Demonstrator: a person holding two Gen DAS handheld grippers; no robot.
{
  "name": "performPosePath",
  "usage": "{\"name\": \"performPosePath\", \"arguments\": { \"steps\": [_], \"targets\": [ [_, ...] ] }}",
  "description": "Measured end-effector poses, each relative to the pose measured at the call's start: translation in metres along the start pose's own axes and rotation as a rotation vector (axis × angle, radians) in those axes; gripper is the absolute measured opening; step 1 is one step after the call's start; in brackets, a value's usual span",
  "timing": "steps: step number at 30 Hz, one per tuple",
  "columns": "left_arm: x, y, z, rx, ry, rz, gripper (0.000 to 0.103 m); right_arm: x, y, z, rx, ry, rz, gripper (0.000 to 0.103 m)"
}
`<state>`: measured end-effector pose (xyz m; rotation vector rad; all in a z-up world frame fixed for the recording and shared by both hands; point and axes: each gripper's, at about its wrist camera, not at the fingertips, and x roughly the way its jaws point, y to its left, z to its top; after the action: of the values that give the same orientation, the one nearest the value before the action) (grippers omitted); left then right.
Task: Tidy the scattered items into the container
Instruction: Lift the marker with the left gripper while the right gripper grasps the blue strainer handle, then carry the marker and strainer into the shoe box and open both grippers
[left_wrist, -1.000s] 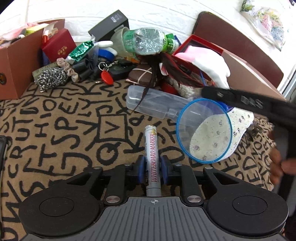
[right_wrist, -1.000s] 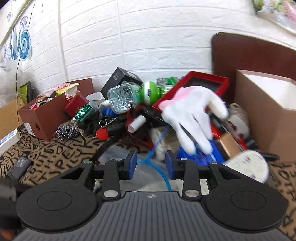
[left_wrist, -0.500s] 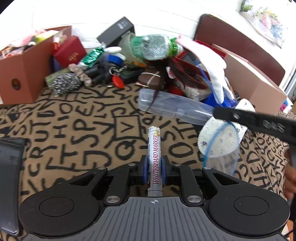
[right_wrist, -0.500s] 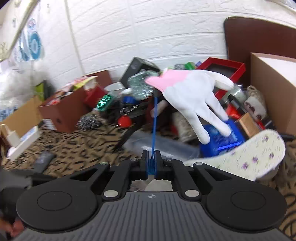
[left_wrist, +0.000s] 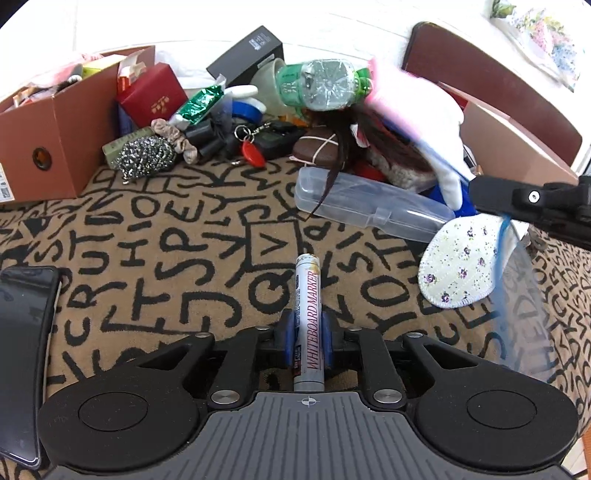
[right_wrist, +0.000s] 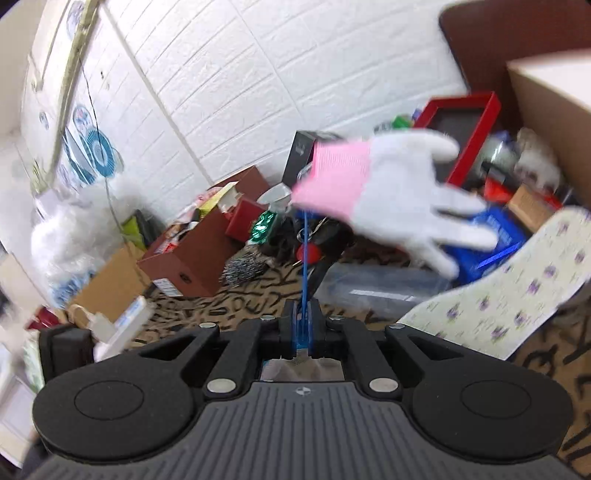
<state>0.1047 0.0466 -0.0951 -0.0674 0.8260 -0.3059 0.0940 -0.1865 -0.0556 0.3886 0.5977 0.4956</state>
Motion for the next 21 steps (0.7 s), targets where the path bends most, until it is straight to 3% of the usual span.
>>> {"name": "performPosePath", "arguments": {
  "steps": [15,21],
  "targets": [
    [-0.043,0.029,0.020,-0.068,-0.112,0.024,0.012,0.003,0.028,0.016,-0.045,-0.021,0.074,0.006],
    [-0.066,0.056,0.041,-0.087,-0.172,0.053,0.012,0.016,0.049,0.029,-0.078,-0.026,0.104,0.006]
  ]
}}
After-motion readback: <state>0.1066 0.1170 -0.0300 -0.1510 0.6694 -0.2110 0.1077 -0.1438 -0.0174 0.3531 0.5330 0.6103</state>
